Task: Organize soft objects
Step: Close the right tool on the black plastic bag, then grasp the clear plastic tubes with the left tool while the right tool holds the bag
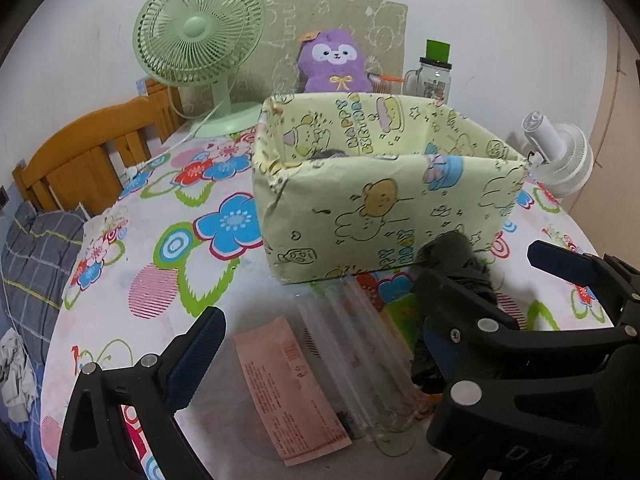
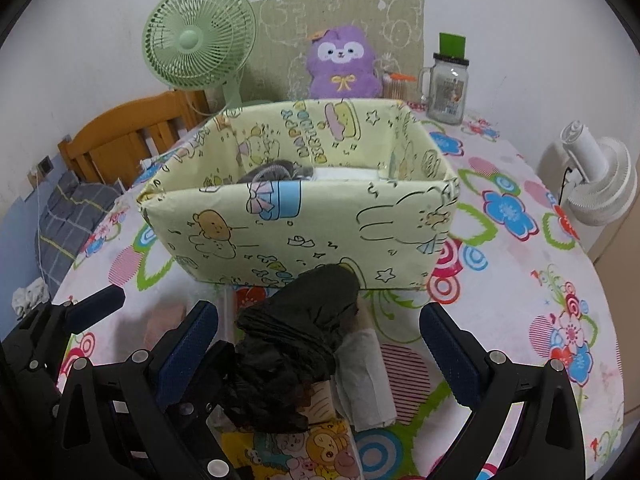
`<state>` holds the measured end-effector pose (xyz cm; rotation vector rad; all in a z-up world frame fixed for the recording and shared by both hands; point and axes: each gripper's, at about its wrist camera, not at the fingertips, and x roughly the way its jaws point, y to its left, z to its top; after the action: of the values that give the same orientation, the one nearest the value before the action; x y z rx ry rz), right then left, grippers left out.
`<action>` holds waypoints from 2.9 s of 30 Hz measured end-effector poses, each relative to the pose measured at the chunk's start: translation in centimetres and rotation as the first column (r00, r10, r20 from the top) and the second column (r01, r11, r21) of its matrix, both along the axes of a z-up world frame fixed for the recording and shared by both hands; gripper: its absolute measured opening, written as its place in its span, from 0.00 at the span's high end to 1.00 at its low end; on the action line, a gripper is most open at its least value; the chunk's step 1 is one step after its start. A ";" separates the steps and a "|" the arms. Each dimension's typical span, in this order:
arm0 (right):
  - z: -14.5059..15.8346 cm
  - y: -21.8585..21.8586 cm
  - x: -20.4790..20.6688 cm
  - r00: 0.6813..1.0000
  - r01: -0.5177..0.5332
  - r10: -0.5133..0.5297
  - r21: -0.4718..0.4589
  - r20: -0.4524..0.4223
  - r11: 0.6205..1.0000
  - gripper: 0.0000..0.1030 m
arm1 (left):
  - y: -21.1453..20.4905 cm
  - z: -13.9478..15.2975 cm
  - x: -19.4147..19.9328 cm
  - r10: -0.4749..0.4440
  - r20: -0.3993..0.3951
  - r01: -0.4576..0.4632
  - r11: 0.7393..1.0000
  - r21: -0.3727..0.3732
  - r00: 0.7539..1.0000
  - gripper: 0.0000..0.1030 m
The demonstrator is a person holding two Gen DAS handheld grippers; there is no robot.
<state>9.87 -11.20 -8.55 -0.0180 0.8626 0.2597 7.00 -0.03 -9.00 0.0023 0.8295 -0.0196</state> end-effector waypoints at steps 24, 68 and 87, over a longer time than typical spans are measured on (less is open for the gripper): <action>-2.2 1.2 1.8 0.995 -0.019 0.020 0.009 -0.097 1.000 0.51 | 0.2 -2.3 1.8 -0.014 -0.074 0.012 1.000 -0.023 0.997 0.01; -1.6 0.1 0.3 0.996 -0.008 0.010 0.030 -0.083 1.000 0.51 | -1.1 -2.8 0.6 -0.024 -0.087 0.023 1.000 -0.020 0.996 0.80; 0.9 -0.7 -1.7 1.000 -0.006 0.007 0.048 -0.019 0.999 0.51 | -2.1 0.4 -0.8 -0.067 -0.005 0.067 0.997 -0.042 0.998 0.87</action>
<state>8.22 -11.89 -7.64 0.0263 0.8752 0.2874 6.20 -2.09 -8.58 -0.0093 0.8353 -0.1000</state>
